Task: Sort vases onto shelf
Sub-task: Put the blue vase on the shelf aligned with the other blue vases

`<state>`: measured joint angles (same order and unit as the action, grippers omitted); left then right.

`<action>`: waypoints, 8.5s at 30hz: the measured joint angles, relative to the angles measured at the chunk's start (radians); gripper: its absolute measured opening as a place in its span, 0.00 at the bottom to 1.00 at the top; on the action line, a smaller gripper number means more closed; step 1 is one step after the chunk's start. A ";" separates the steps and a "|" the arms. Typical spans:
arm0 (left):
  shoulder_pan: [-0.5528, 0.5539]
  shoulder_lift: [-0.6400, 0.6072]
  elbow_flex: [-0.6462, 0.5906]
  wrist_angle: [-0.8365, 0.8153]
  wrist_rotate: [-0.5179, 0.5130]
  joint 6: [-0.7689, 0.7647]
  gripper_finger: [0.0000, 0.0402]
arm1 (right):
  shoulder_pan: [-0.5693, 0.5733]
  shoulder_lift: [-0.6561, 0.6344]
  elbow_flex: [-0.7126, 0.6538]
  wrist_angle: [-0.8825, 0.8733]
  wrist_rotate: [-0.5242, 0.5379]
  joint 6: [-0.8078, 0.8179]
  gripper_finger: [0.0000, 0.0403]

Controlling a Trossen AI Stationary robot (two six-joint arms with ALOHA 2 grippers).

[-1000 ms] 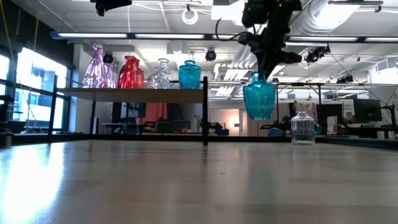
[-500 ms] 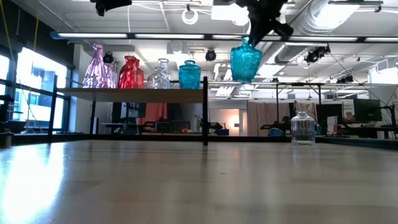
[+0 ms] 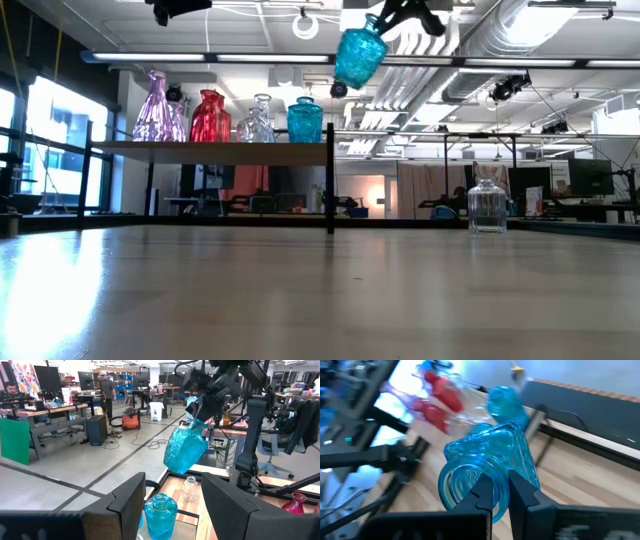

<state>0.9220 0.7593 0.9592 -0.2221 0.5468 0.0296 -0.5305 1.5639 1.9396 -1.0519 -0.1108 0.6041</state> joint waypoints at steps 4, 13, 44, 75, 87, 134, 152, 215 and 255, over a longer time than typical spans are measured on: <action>0.000 0.000 0.000 -0.007 0.000 0.000 0.46 | 0.018 0.000 0.000 0.052 -0.024 -0.002 0.01; 0.000 0.000 0.000 -0.021 0.001 0.000 0.46 | 0.086 0.012 0.000 0.172 -0.023 -0.030 0.01; -0.116 0.014 0.000 -0.099 0.074 0.001 0.46 | 0.134 0.159 -0.001 0.206 -0.243 -0.132 0.01; -0.291 0.271 0.000 -0.095 0.044 0.000 0.46 | 0.125 0.266 -0.002 0.152 -0.174 -0.025 0.01; -0.336 0.359 0.000 -0.095 0.004 0.000 0.46 | 0.125 0.269 -0.002 0.141 -0.113 0.044 0.01; -0.410 0.444 0.000 -0.043 -0.137 -0.045 0.46 | 0.149 0.294 -0.001 0.132 0.030 0.454 0.01; -0.424 0.447 0.000 -0.043 -0.178 -0.052 0.46 | 0.159 0.299 0.000 0.145 0.036 0.451 0.01; -0.478 0.603 -0.001 0.106 -0.293 -0.132 0.46 | 0.144 0.296 -0.002 0.222 -0.037 0.472 0.11; -0.512 0.603 0.001 0.091 -0.295 -0.167 0.46 | 0.143 0.298 -0.002 0.203 0.026 0.427 0.20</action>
<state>0.4103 1.3621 0.9601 -0.1313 0.2520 -0.1377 -0.3874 1.8614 1.9381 -0.8486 -0.0849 1.0308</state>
